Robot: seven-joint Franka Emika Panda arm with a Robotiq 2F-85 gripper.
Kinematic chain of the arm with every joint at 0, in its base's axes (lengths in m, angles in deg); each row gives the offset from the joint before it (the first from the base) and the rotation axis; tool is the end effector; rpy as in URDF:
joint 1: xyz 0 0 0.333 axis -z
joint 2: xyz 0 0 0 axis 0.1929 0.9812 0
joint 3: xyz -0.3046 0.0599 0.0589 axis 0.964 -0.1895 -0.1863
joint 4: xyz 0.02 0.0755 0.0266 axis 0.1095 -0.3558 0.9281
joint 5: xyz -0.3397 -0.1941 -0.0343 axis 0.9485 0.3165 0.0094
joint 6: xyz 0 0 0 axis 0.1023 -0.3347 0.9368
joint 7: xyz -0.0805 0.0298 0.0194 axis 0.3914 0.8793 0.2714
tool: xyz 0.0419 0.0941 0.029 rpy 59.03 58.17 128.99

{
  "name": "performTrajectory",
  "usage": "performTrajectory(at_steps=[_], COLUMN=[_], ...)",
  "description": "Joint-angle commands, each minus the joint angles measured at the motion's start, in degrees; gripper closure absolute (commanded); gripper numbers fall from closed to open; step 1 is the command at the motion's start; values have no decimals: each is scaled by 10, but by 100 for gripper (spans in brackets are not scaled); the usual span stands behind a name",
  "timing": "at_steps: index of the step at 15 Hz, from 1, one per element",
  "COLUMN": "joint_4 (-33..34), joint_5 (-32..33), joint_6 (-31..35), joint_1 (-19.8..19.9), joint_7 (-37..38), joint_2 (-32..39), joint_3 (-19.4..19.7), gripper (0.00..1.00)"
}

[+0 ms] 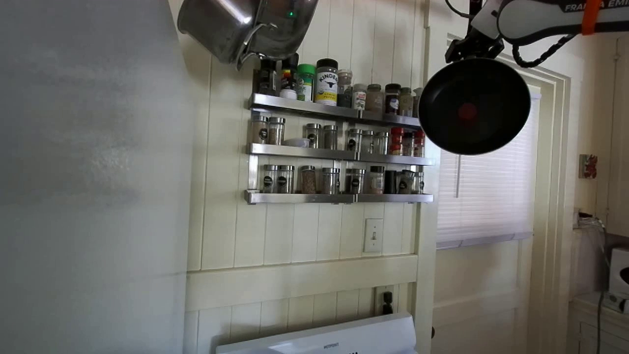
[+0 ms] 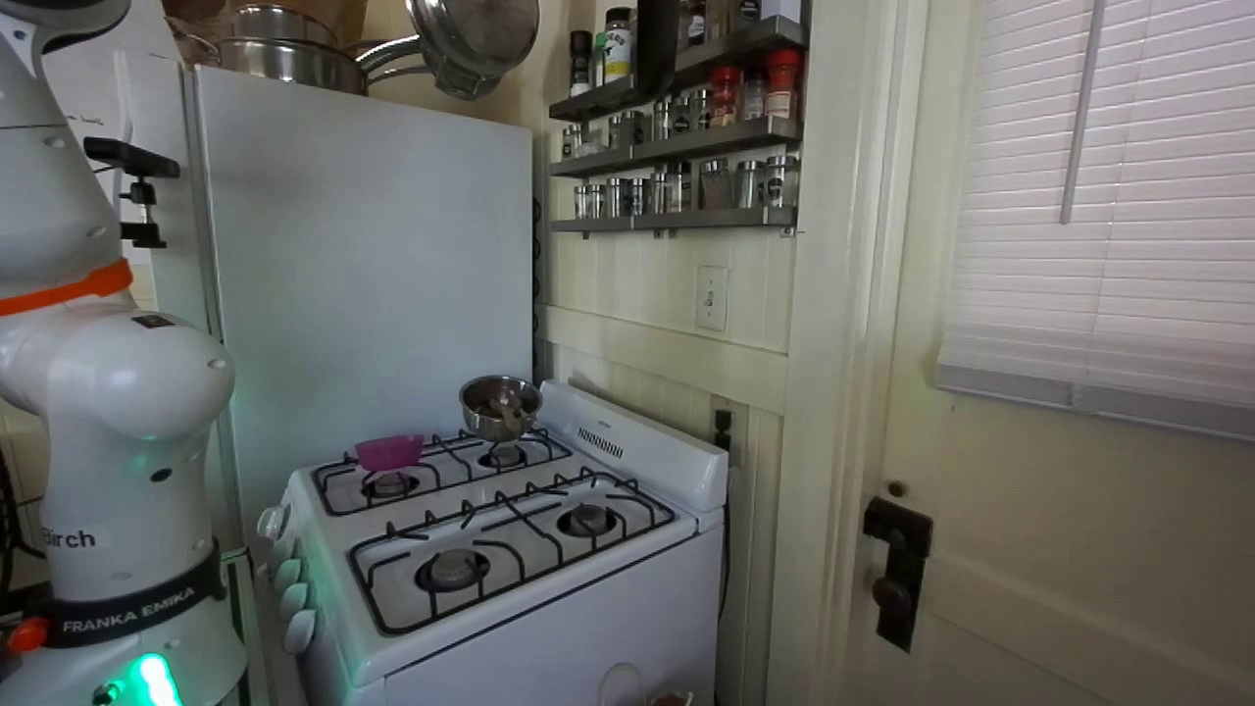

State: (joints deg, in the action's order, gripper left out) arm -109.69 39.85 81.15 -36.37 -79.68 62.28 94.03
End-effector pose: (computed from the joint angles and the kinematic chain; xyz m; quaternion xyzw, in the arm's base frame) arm 0.4303 -0.0644 0.9500 0.1467 0.7871 -0.1452 0.5813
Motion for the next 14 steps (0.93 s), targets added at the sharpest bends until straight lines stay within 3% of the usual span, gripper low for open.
performTrajectory(at_steps=[1,2,3,4,5,6,7,8,9,10,14], joint_4=[-2,-2,0,2,9,6,8,15,14,21,44], joint_5=[-51,-51,-51,-4,-40,0,8,-16,18,-4,15], joint_6=[15,15,13,-1,6,-5,-6,1,-6,1,-2], joint_1=[94,94,110,60,150,91,108,173,122,190,238], joint_7=[-22,-22,-15,16,-2,18,22,11,30,20,45], joint_2=[15,16,19,14,29,22,25,36,31,39,50], joint_3=[-60,-60,-72,-40,-101,-64,-75,-120,-86,-135,-172], gripper=[89,97,97,97,97,97,97,97,97,97,97])
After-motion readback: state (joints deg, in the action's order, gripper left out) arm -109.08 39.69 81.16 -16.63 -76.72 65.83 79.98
